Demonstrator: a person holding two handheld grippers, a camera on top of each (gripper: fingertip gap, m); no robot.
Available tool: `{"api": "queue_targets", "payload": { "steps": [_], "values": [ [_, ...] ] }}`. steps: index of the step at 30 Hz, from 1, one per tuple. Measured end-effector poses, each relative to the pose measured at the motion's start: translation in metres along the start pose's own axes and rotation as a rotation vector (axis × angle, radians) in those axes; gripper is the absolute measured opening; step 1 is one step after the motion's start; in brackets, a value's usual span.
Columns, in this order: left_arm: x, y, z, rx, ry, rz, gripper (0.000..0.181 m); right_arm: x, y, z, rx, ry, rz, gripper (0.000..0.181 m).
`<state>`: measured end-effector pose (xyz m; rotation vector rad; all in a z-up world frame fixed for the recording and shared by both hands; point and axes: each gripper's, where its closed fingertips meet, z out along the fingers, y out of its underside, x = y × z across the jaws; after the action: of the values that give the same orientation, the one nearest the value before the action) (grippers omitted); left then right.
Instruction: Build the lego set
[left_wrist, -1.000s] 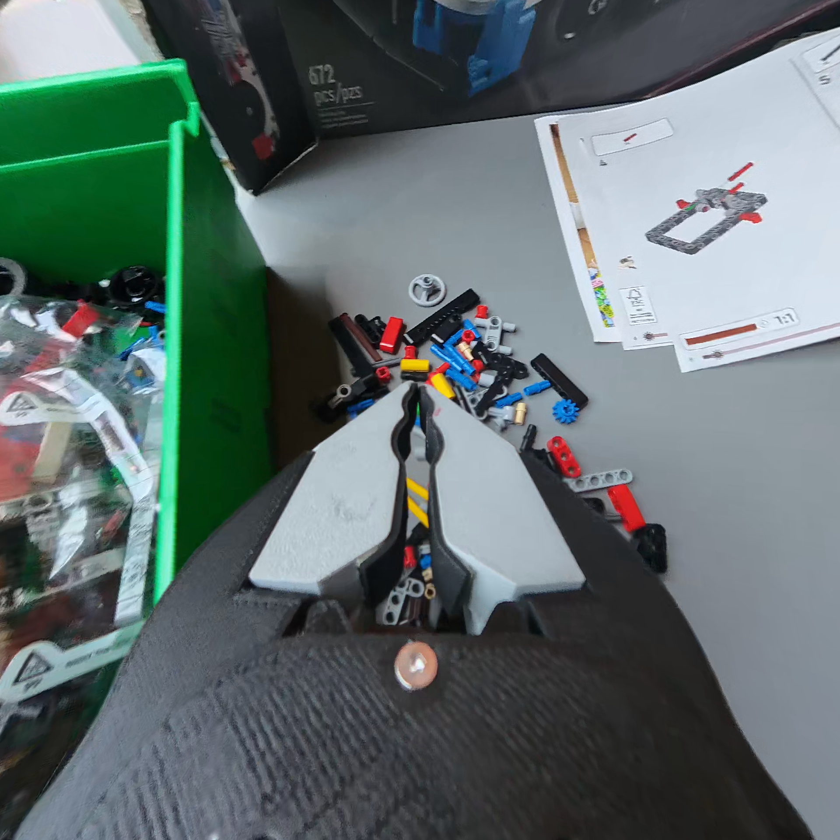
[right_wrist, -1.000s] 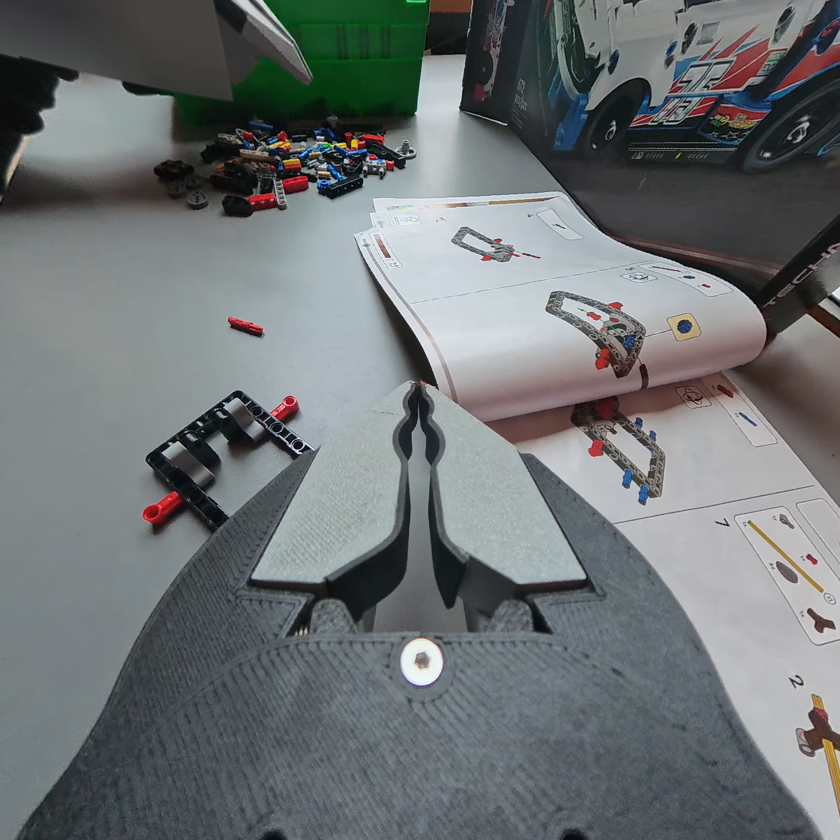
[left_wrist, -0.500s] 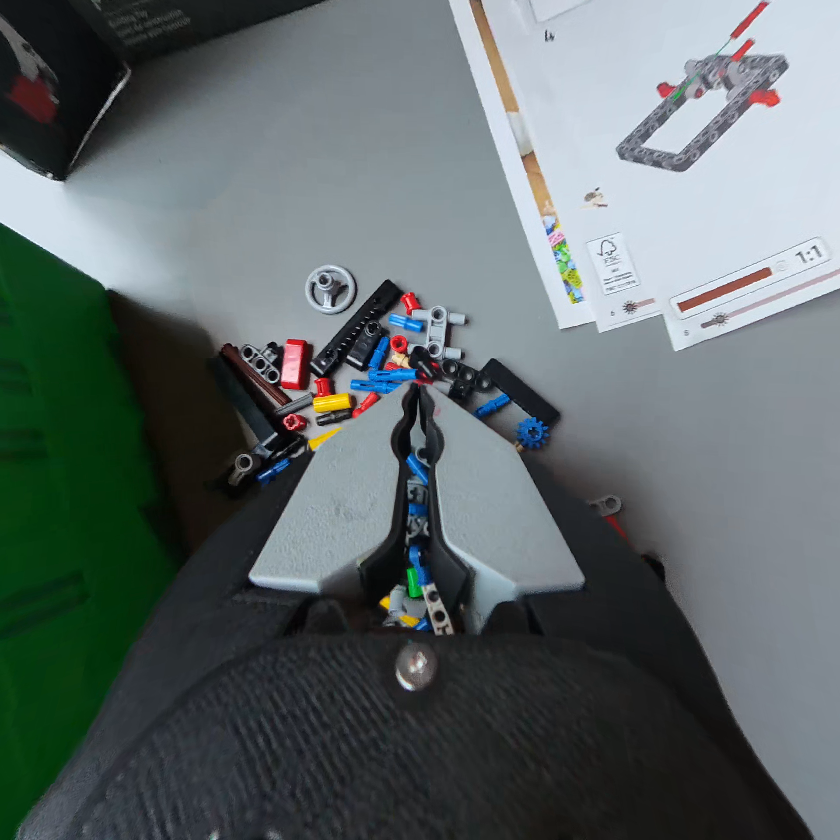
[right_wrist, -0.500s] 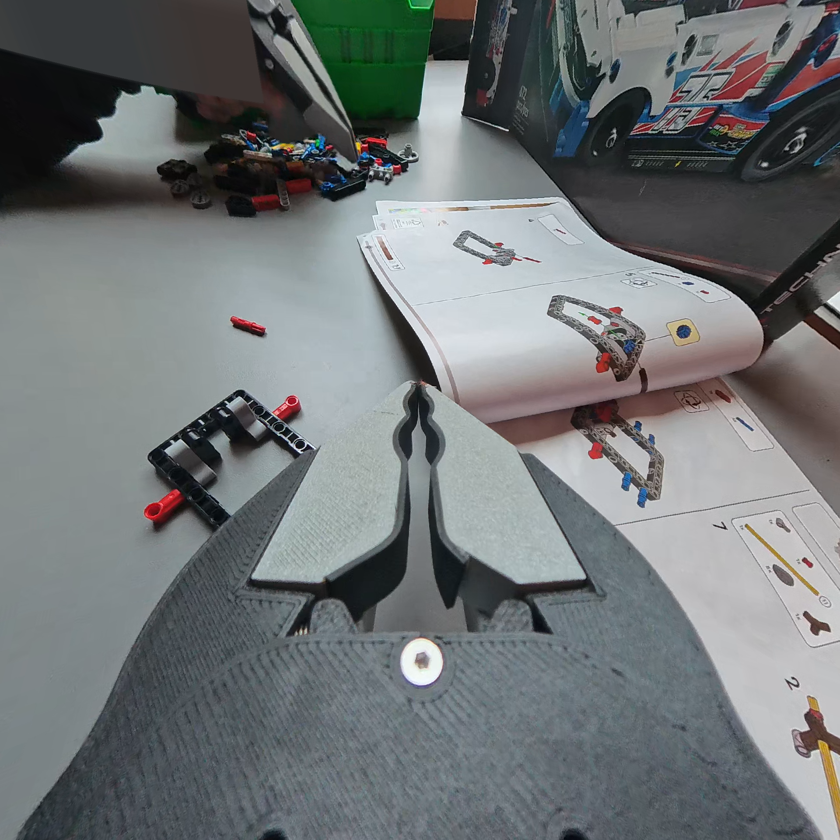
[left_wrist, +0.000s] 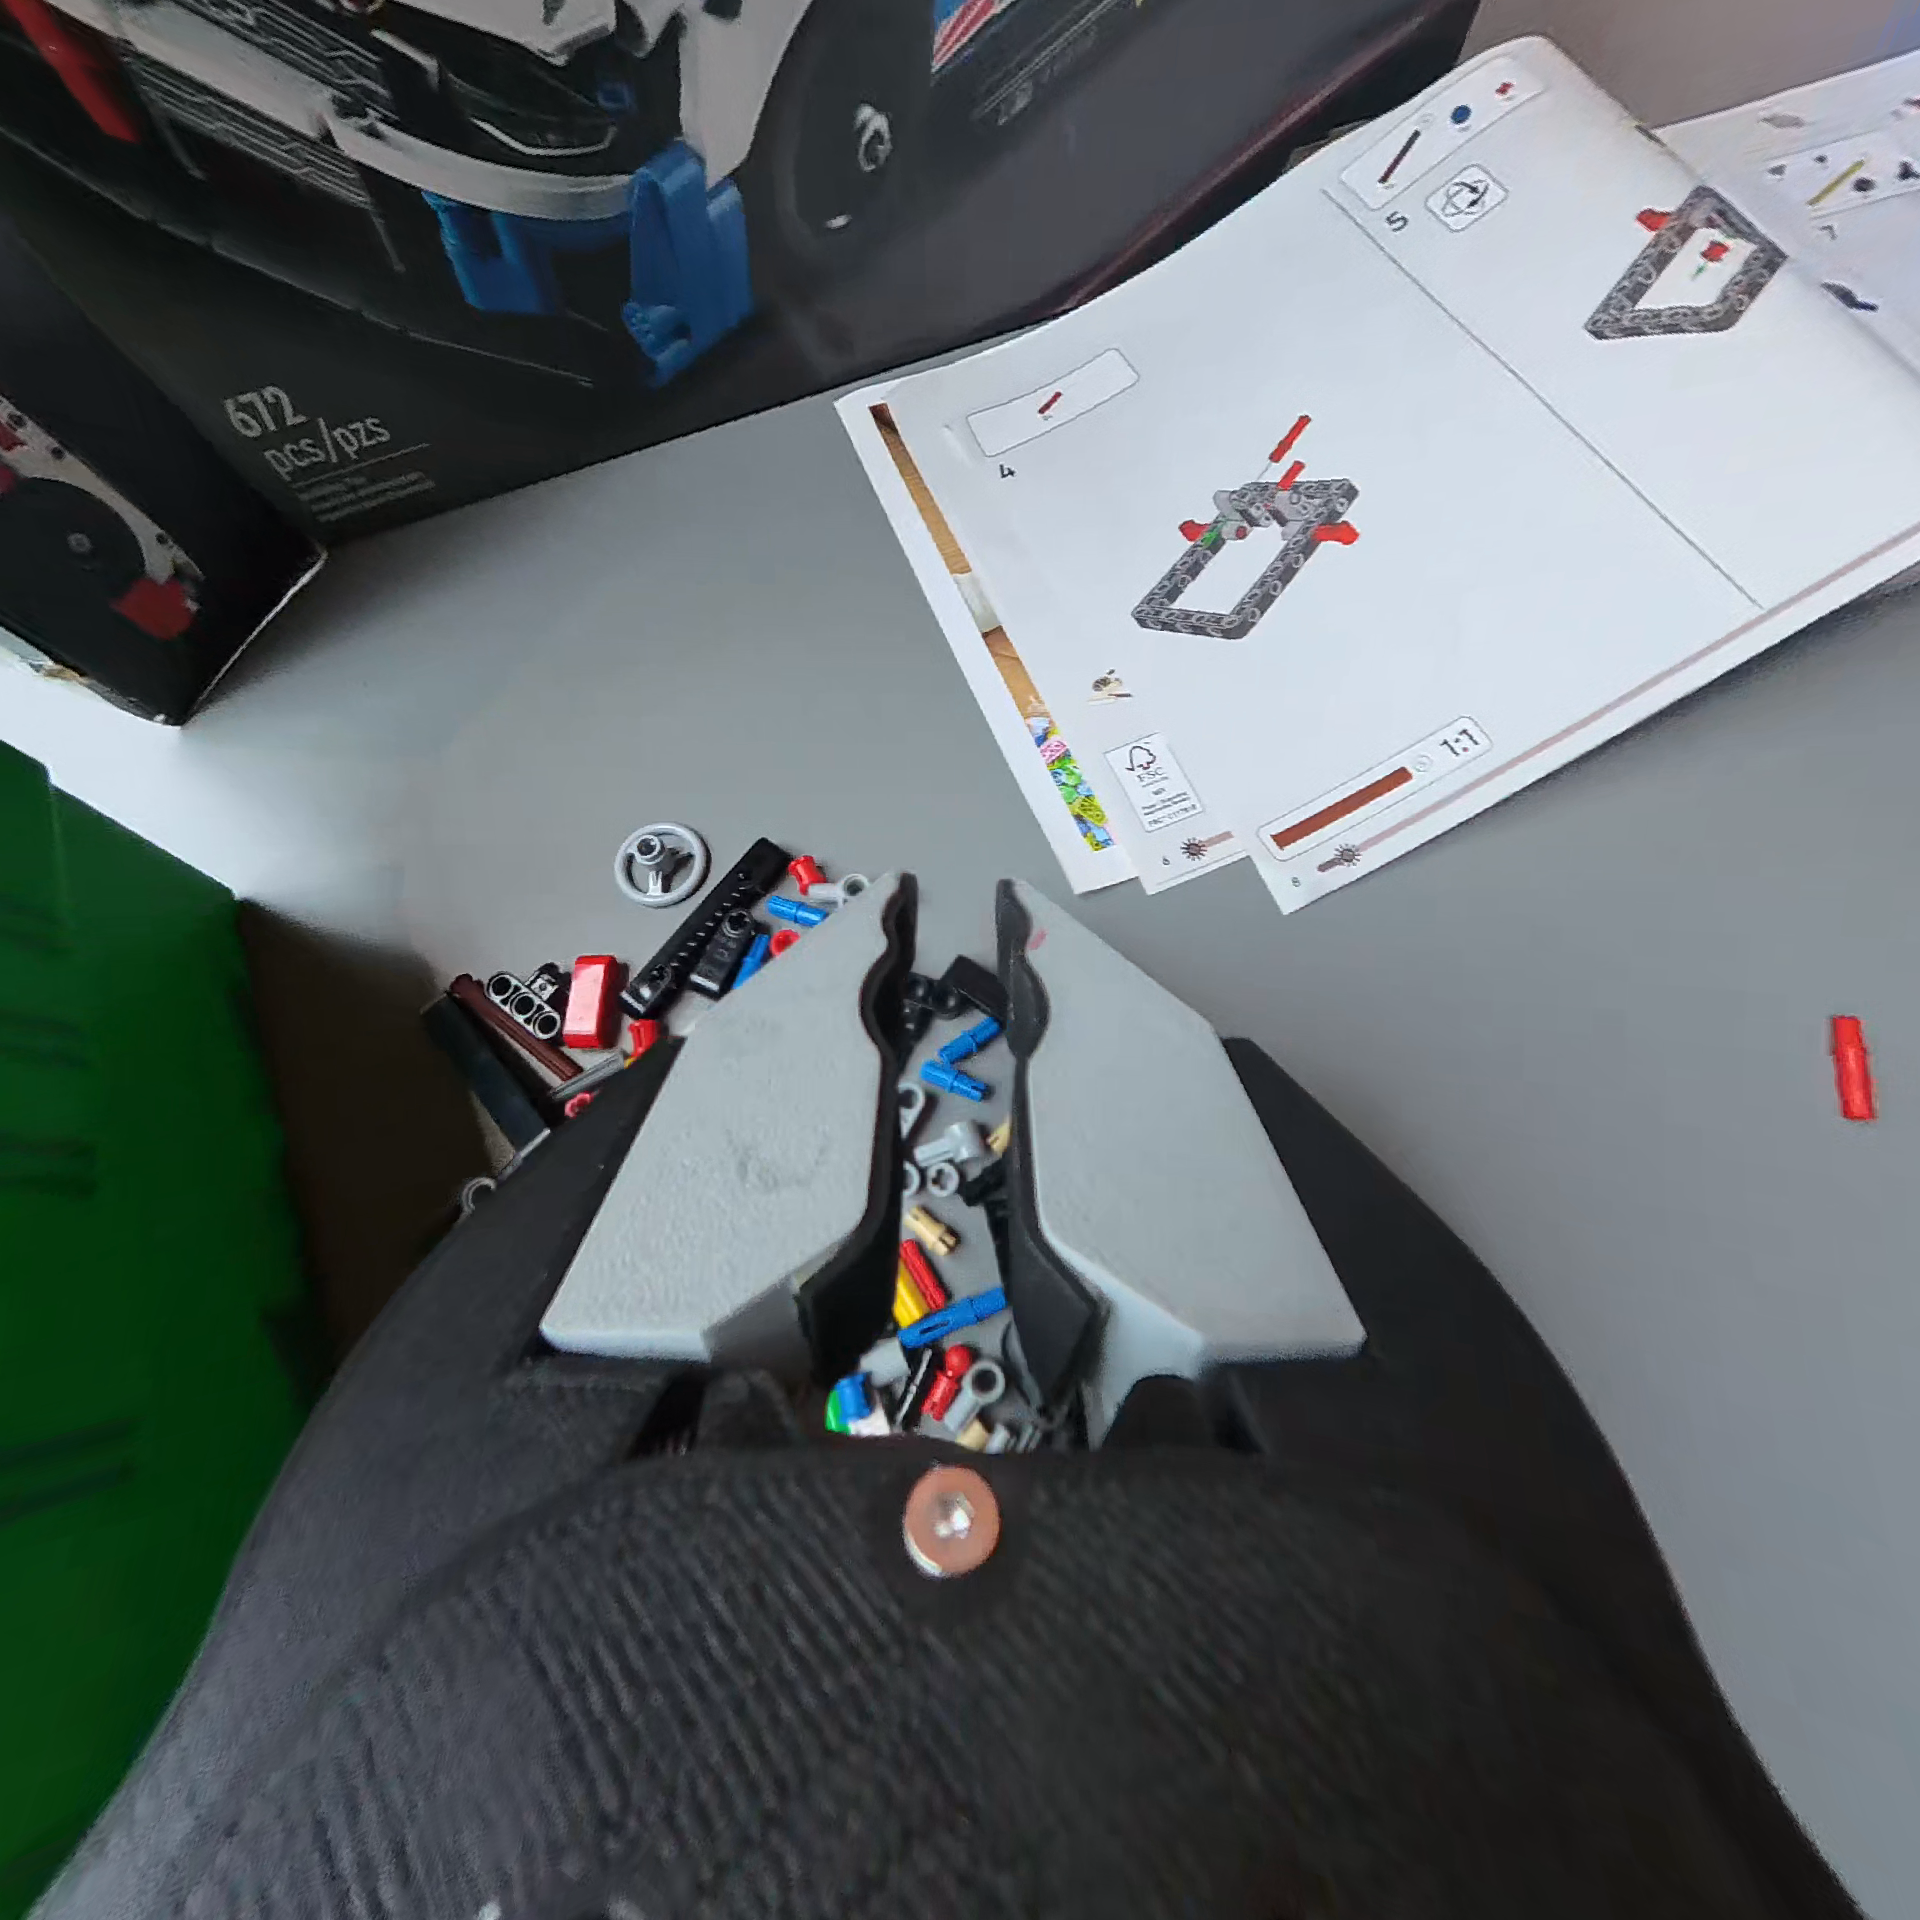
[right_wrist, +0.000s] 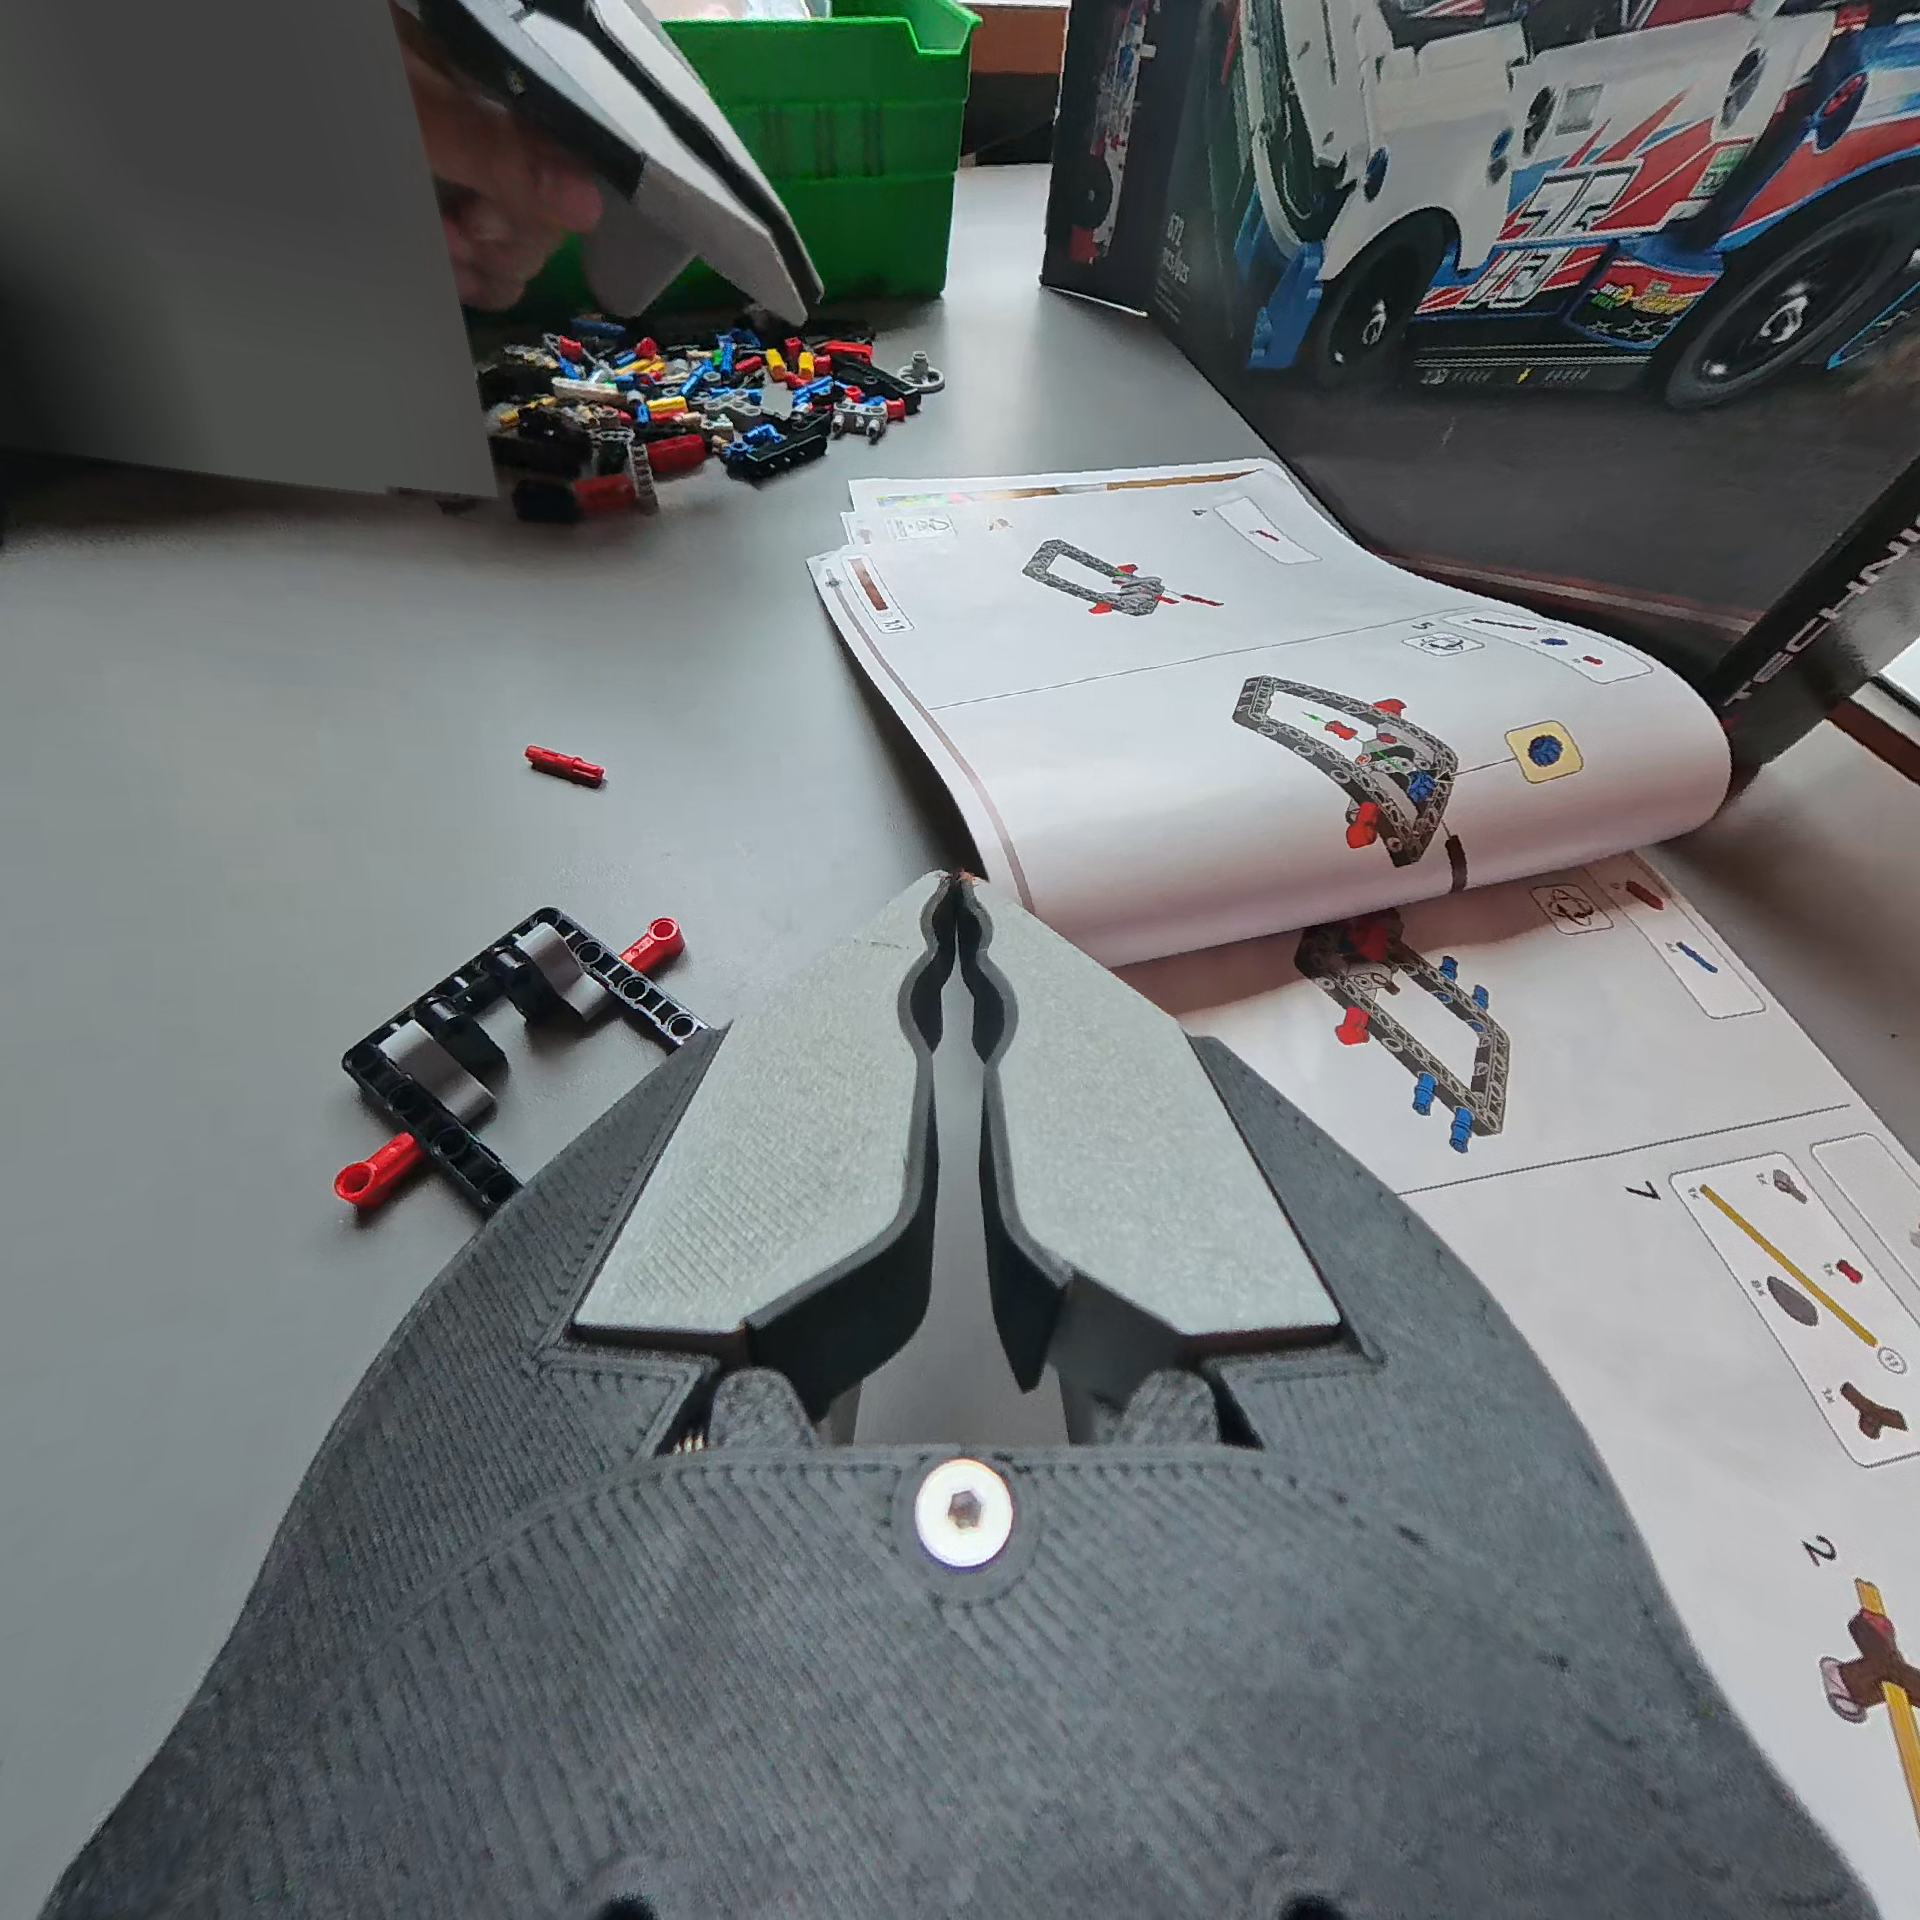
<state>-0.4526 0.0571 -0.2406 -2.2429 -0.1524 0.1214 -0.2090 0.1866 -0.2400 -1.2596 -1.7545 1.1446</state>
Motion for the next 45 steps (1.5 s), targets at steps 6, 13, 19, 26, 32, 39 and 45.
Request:
{"api": "queue_targets", "payload": {
  "steps": [6, 13, 19, 26, 32, 39, 45],
  "values": [
    [0.008, 0.002, -0.003, -0.009, 0.005, 0.010, 0.014, 0.000, -0.002, -0.002, 0.015, 0.004, -0.004, 0.000],
    [0.011, 0.016, -0.011, -0.030, 0.001, 0.000, 0.014, -0.001, -0.001, -0.002, 0.012, 0.007, -0.016, 0.000],
    [0.008, 0.029, -0.019, -0.045, -0.011, -0.021, 0.015, -0.001, 0.000, -0.001, 0.006, 0.004, -0.009, 0.000],
    [0.004, 0.036, -0.027, -0.036, -0.023, -0.040, 0.015, 0.000, 0.000, -0.001, 0.000, 0.003, 0.003, 0.000],
    [0.004, 0.039, -0.028, -0.030, -0.021, -0.054, 0.015, 0.001, 0.000, -0.001, 0.000, 0.004, 0.005, 0.000],
    [0.014, 0.038, -0.027, -0.018, 0.000, -0.044, 0.015, -0.001, 0.000, -0.001, 0.002, 0.003, -0.006, 0.000],
    [0.014, 0.038, -0.027, -0.017, 0.000, -0.042, 0.015, -0.001, 0.000, -0.001, 0.002, 0.001, -0.003, 0.000]
  ]
}}
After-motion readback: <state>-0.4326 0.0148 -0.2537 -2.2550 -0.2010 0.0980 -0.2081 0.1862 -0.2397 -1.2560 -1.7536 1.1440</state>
